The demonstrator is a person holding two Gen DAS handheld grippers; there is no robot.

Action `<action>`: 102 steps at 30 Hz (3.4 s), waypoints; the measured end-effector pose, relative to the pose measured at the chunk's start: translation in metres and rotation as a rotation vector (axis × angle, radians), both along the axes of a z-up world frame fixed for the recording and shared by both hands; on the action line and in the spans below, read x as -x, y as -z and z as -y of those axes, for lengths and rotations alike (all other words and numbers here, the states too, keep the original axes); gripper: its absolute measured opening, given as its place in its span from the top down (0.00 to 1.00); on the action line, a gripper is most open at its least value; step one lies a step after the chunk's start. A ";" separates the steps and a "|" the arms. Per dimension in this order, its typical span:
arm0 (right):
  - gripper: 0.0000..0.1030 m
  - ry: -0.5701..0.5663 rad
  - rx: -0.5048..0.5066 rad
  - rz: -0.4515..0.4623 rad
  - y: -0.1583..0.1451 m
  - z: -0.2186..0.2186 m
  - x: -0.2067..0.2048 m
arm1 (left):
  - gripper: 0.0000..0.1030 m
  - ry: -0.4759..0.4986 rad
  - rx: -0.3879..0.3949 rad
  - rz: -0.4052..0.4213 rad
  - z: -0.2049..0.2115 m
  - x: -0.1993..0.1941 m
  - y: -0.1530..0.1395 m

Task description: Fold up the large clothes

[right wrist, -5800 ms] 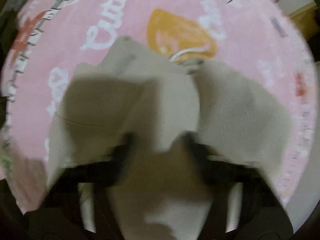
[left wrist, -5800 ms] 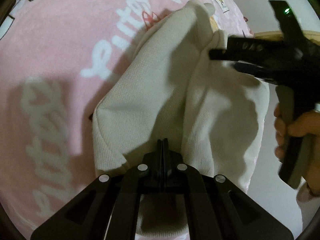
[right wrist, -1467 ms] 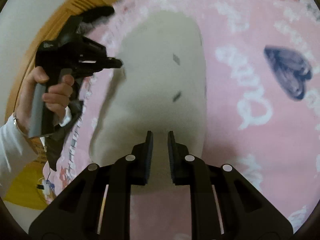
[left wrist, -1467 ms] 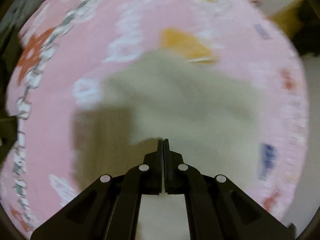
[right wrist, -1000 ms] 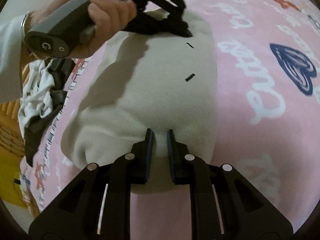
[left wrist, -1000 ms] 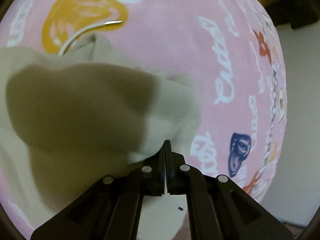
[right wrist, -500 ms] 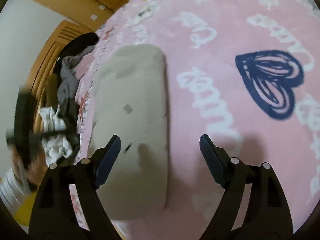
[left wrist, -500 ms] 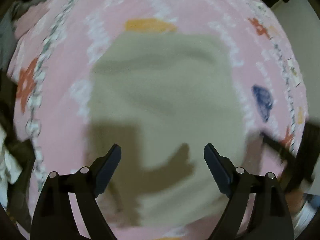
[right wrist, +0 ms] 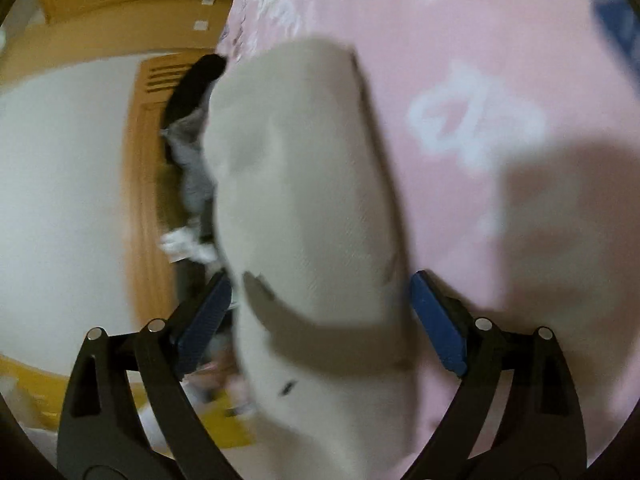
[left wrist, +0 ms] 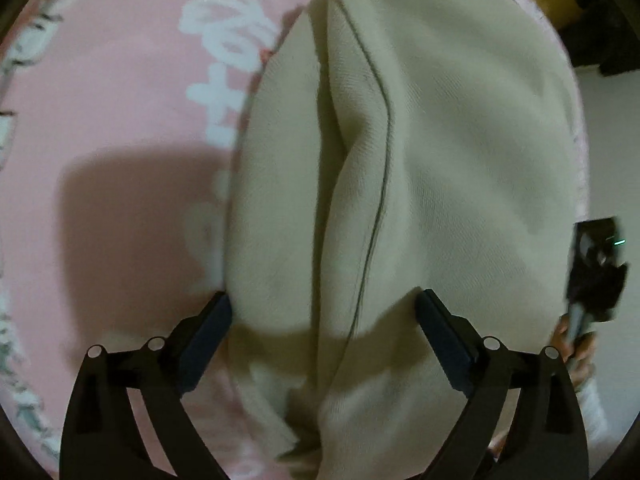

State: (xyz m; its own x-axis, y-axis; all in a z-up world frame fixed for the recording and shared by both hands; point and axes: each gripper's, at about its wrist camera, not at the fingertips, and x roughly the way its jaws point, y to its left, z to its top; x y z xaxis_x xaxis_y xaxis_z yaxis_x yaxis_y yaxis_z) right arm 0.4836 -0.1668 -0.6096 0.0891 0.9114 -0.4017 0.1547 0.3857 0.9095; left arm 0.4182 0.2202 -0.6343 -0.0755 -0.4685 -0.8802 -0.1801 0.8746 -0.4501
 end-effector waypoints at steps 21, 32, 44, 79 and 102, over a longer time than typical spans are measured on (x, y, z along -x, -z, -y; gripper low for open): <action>0.27 -0.083 0.214 0.032 -0.020 -0.065 -0.001 | 0.69 -0.005 0.111 0.079 -0.005 -0.018 -0.005; 0.36 -0.075 -0.077 0.065 -0.070 -0.042 0.044 | 0.82 0.046 0.099 0.115 0.052 0.011 -0.104; 0.36 0.284 -0.291 0.203 -0.148 0.221 0.096 | 0.81 0.312 0.262 0.303 0.278 -0.036 -0.227; 0.28 1.076 0.273 -0.114 -0.002 0.710 0.421 | 0.75 1.130 0.235 -0.001 0.894 -0.007 -0.052; 0.69 0.670 1.244 -0.079 -0.039 0.715 0.279 | 0.97 0.717 0.000 -0.008 0.862 0.055 -0.013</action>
